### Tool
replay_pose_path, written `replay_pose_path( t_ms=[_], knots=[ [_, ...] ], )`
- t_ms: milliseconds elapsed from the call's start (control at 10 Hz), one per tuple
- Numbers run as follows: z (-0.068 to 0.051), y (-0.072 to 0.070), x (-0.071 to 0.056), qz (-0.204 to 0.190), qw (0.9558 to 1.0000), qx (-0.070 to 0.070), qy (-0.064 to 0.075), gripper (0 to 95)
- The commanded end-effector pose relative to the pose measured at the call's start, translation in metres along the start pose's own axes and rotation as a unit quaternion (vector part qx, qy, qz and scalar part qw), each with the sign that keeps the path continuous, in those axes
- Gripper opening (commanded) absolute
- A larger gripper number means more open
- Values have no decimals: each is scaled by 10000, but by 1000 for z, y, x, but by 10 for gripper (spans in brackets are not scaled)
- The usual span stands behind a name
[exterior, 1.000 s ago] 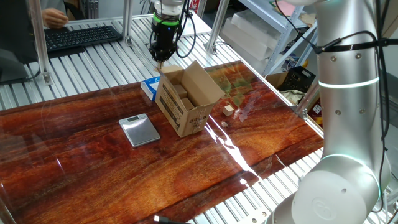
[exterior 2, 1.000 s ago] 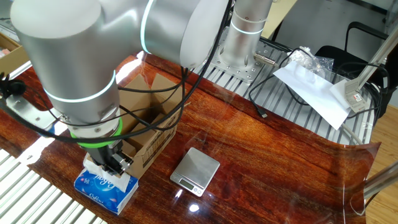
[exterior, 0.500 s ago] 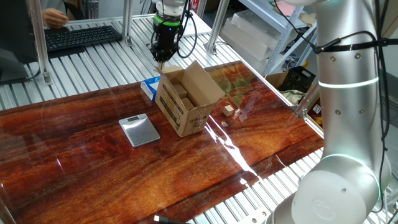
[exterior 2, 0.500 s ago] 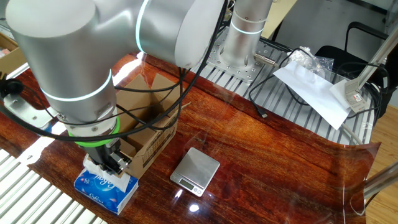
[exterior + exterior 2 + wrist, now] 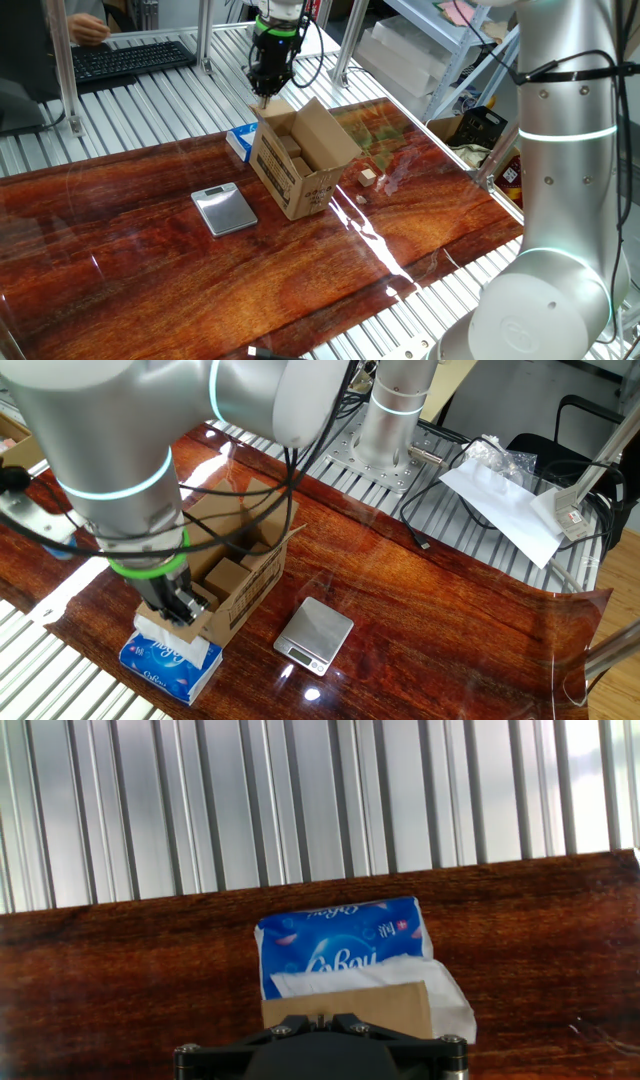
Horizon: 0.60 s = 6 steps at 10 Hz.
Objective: Open a box
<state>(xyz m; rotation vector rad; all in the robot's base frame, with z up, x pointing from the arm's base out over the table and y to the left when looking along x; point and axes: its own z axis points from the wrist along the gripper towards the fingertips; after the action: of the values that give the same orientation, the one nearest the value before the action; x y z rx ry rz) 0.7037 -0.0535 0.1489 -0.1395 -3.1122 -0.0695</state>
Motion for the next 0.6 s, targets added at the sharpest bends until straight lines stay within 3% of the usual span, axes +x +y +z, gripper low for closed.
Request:
replay_pose_path(
  t_ms=[100,600],
  knots=[
    [-7,-4,6,-10,10000,7,39,0],
    [-20,-13,24,-5,9997,-12,225,0]
  ],
)
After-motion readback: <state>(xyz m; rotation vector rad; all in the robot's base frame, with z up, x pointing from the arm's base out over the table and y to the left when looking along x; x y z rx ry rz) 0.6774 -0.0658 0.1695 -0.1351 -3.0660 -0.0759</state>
